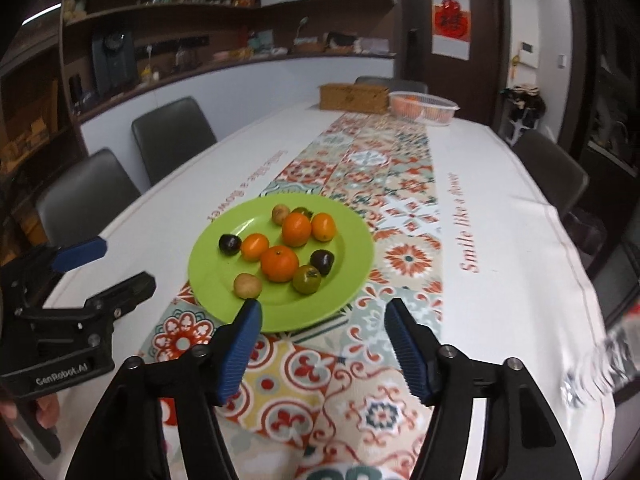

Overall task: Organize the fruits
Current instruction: 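Withdraw both tools from the plate and raise them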

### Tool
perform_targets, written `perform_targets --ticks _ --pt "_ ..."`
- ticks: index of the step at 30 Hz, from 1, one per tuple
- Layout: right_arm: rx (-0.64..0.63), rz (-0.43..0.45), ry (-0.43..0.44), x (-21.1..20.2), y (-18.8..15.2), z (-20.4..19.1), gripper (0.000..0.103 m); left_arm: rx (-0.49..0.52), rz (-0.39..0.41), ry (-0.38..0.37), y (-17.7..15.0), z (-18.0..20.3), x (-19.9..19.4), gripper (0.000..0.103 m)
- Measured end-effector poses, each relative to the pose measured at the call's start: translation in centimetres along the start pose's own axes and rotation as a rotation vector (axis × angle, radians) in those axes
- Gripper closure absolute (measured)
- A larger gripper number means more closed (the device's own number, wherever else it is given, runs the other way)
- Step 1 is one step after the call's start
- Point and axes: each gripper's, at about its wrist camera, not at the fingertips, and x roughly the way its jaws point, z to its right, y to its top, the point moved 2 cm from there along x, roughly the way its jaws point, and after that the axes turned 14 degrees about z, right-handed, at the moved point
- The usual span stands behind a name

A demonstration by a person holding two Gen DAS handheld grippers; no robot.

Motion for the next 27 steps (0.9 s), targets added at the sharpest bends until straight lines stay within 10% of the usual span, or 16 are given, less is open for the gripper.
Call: perform_targets --ticks 27 --pt "-0.014 0.148 -0.044 -17.2 -3.5 -1.2 0.013 0.003 0.148 0.039 -1.7 3.1 -17.1 0.000"
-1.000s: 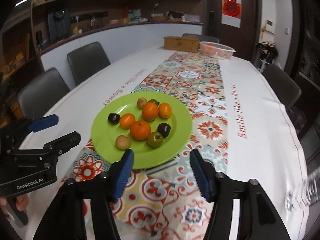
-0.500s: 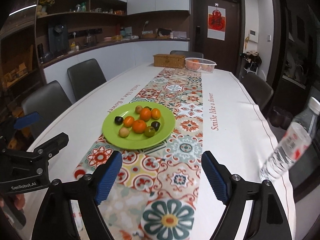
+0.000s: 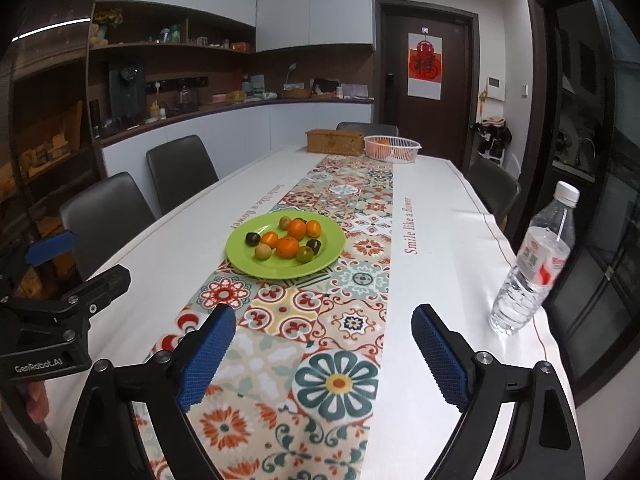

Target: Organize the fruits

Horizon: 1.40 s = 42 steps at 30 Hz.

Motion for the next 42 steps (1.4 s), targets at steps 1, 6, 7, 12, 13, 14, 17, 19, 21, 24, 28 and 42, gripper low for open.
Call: perform_targets --ticks 1,6,7,12,13,14,17,19,21,24,28,42 --pt "0.004 0.000 0.001 -0.3 -0.1 0.0 0.013 0.000 0.003 0.000 0.0 0.1 -0.5 0.000" --pt "0.015 0.006 0.006 -1.7 -0.4 -0.2 0.013 -0.004 0.005 -0.003 -0.2 0.4 -1.8 0.000" --pt "0.016 0.008 0.007 -1.9 -0.5 -0.2 0.013 -0.003 0.004 -0.003 -0.2 0.5 -2.1 0.000" --pt "0.027 0.007 -0.002 -2.8 -0.9 0.2 0.013 -0.008 0.006 -0.013 -0.4 0.8 -2.6 0.000" --pt "0.030 0.005 -0.002 -2.9 -0.9 0.3 0.013 -0.008 0.009 -0.014 -0.4 0.9 -2.7 0.000" --pt "0.034 0.004 -0.002 -3.0 -0.9 0.3 0.013 -0.007 0.010 -0.020 -0.4 1.0 -2.7 0.000" --pt "0.049 0.000 0.004 -3.2 -1.1 0.6 0.013 -0.009 0.022 -0.035 -0.5 1.1 -3.0 0.000" --pt "0.049 0.002 0.003 -3.3 -1.1 0.6 0.013 -0.007 0.029 -0.033 -0.6 1.2 -3.2 0.000" --pt "0.043 0.005 -0.001 -3.5 -1.2 0.6 0.013 -0.007 0.032 -0.029 -0.5 1.1 -3.3 0.000" --pt "0.036 0.011 -0.007 -3.9 -1.3 0.4 0.013 -0.010 0.029 -0.028 -0.6 1.0 -3.4 0.000" --pt "0.027 0.013 -0.008 -4.1 -1.4 0.2 0.012 -0.009 0.029 -0.028 -0.6 1.0 -3.4 0.000" --pt "0.039 0.003 -0.002 -4.1 -1.9 0.5 0.013 -0.011 0.040 -0.029 -0.6 1.3 -4.0 0.000"
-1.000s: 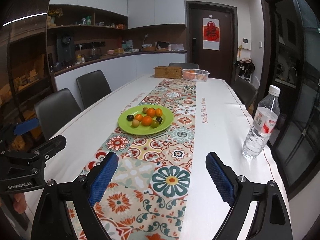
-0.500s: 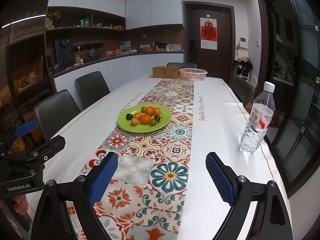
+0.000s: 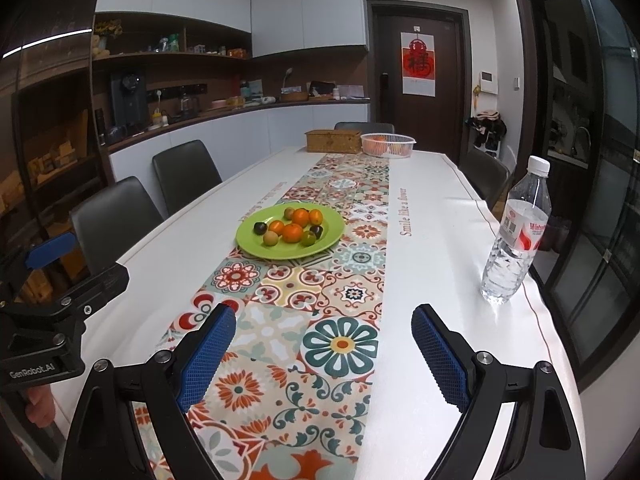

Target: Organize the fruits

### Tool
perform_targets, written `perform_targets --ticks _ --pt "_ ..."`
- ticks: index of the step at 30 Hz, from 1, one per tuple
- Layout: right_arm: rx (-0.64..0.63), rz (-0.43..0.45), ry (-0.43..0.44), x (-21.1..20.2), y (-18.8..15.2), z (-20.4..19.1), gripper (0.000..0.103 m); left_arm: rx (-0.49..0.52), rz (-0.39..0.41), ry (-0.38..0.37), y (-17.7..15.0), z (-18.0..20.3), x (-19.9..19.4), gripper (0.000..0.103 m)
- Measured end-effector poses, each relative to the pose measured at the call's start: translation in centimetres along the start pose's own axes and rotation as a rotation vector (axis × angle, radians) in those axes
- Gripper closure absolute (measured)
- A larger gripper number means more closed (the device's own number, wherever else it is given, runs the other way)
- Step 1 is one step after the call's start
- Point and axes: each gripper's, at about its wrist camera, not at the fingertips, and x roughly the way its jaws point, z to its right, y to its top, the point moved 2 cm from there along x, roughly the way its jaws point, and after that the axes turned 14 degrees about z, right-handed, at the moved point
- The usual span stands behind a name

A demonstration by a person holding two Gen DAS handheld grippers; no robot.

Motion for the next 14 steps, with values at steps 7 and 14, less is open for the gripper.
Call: perform_targets --ticks 7,14 --pt "0.003 -0.003 -0.002 -0.07 -0.33 0.11 0.013 -0.001 0.002 -0.001 -0.07 0.01 -0.09 0.000" --pt "0.002 -0.008 -0.001 -0.15 -0.74 0.08 0.013 0.001 0.004 0.004 -0.20 0.38 -0.37 0.000"
